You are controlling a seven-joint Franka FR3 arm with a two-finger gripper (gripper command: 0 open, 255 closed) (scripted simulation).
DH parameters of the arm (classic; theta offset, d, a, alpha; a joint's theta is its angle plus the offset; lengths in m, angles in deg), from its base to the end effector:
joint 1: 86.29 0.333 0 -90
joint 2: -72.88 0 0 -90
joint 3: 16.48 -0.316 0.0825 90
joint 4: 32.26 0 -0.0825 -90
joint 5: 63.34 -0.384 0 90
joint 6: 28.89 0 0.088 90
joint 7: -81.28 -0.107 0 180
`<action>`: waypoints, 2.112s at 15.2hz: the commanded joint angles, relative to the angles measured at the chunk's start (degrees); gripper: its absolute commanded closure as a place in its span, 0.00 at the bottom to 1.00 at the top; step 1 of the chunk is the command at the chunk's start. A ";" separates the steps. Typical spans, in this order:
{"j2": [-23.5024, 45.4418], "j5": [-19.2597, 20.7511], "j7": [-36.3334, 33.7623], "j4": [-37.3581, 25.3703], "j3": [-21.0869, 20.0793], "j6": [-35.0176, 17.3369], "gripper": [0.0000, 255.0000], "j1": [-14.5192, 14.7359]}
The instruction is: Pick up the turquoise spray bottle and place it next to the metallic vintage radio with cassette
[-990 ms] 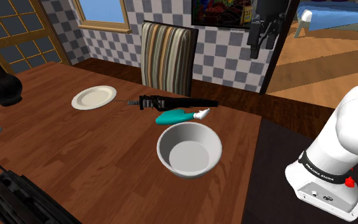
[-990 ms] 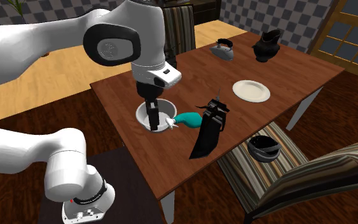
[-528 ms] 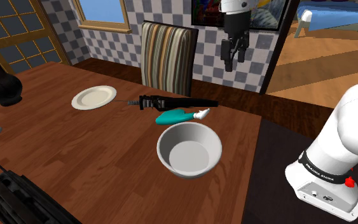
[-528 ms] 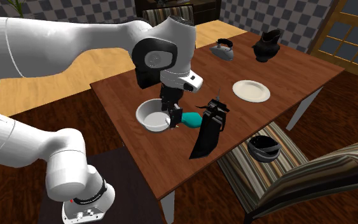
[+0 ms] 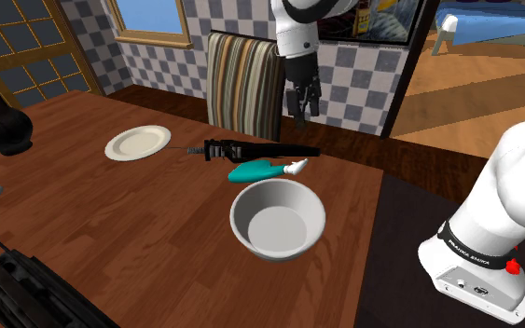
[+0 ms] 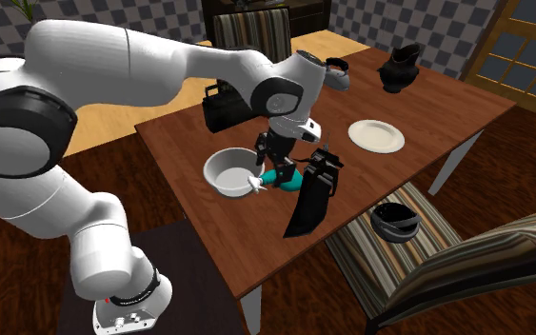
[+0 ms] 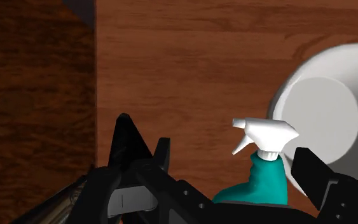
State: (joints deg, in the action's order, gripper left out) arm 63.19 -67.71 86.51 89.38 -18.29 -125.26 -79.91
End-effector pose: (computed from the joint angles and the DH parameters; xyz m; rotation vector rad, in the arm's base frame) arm 0.4654 0.0749 0.4648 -3.0336 -0.3262 0.4200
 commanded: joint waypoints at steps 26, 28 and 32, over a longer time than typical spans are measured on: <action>22.50 -3.91 7.78 -9.15 -4.09 -5.23 1.00 4.25; 22.50 -3.91 7.78 -9.15 -4.09 -5.23 1.00 4.25; 22.49 -3.91 7.78 -9.14 -4.09 -5.23 1.00 4.25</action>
State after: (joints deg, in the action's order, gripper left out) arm 85.63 -71.63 94.29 80.23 -22.39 -130.44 -75.66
